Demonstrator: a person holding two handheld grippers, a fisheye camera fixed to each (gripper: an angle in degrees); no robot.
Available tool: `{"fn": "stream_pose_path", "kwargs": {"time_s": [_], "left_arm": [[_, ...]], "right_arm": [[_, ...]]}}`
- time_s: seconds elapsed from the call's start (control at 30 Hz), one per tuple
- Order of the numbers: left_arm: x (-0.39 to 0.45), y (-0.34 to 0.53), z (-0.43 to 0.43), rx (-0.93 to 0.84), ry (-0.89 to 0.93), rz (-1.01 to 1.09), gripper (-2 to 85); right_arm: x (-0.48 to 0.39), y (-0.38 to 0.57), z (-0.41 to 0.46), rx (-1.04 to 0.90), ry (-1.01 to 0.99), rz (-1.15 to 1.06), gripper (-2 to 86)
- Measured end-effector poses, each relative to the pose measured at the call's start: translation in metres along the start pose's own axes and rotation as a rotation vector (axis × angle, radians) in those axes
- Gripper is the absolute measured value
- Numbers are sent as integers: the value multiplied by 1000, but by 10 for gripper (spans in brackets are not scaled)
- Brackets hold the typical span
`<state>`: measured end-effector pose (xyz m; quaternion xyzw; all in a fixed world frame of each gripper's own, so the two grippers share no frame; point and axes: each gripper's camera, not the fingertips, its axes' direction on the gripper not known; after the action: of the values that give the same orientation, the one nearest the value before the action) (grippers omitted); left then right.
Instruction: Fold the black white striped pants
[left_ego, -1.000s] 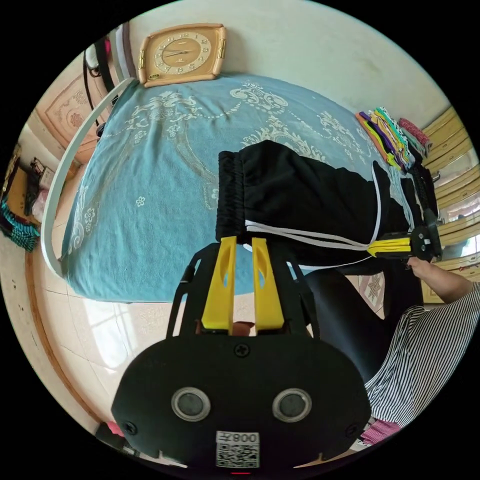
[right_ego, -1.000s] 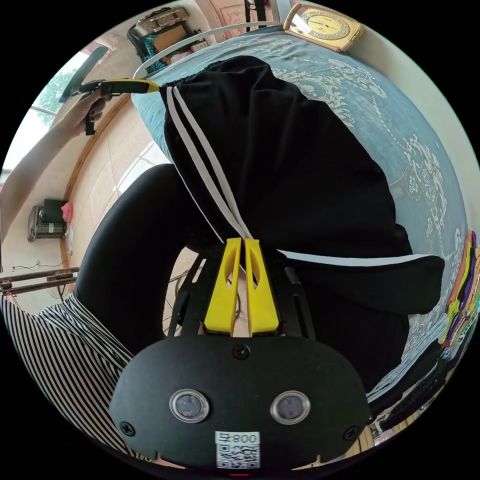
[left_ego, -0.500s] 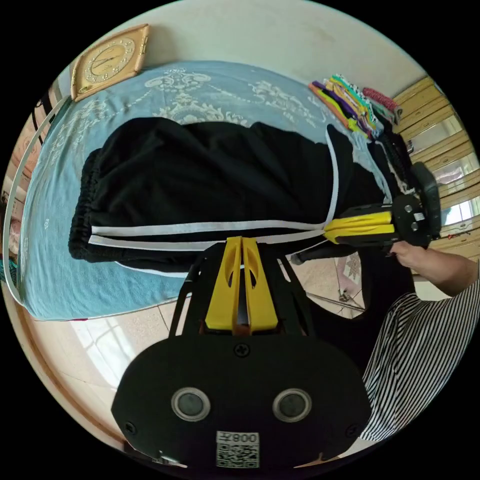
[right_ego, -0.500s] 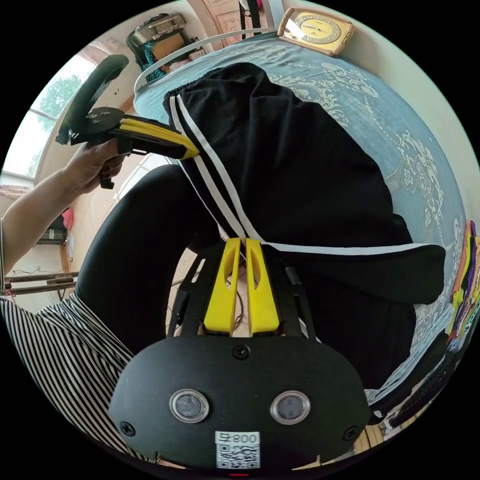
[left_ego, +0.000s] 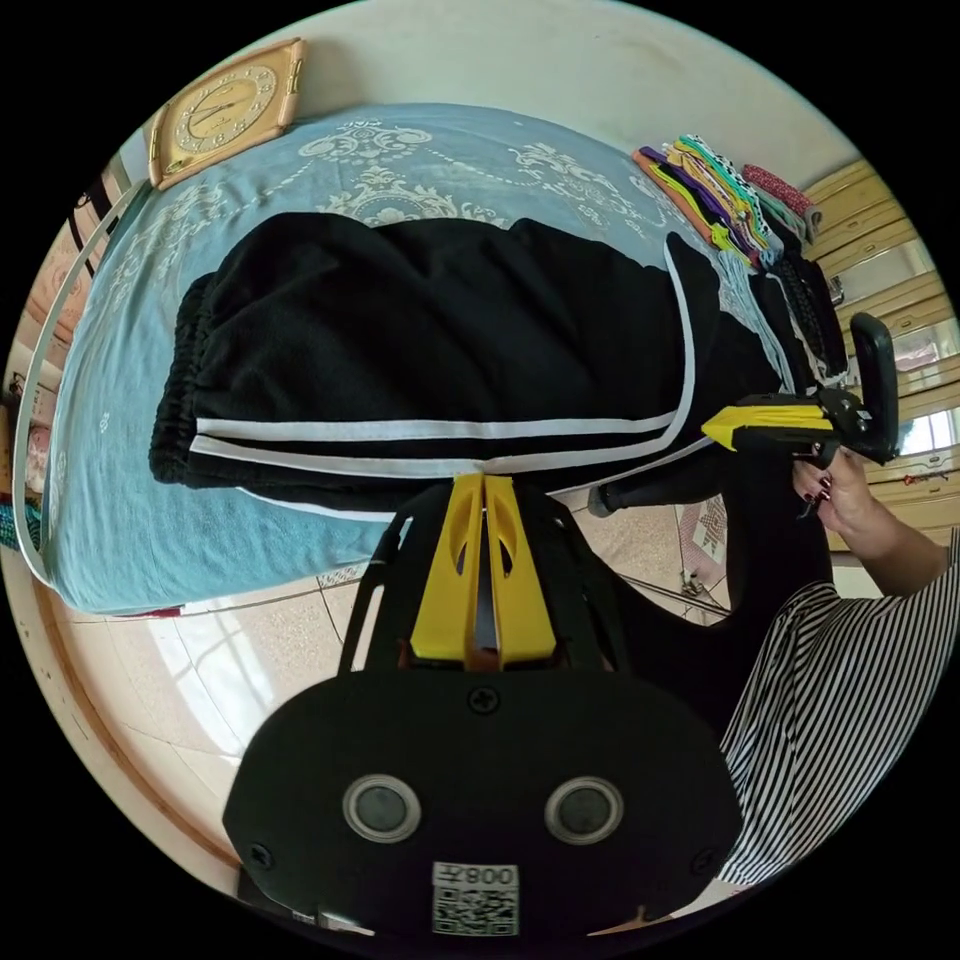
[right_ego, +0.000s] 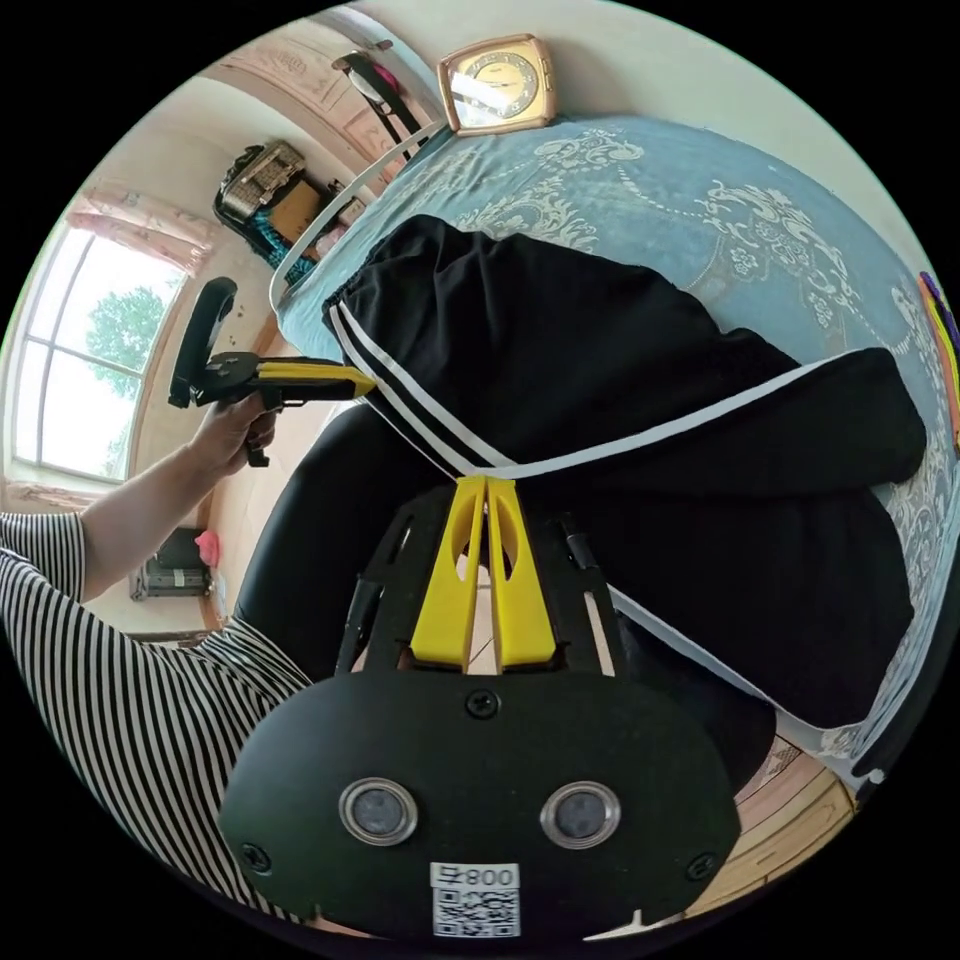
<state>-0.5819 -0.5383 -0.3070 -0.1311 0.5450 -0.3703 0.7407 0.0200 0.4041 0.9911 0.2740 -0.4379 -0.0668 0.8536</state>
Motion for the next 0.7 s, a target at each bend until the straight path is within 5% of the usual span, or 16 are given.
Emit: {"fn": "stream_pose_path", "kwargs": {"time_s": [0.4, 0.7], "left_arm": [[112, -59, 17, 96, 236, 143, 6], [203, -153, 71, 27, 384, 226, 33]], "right_arm": [[31, 5, -29, -57, 4, 122, 2], [127, -20, -164, 183, 130, 356, 34]]}}
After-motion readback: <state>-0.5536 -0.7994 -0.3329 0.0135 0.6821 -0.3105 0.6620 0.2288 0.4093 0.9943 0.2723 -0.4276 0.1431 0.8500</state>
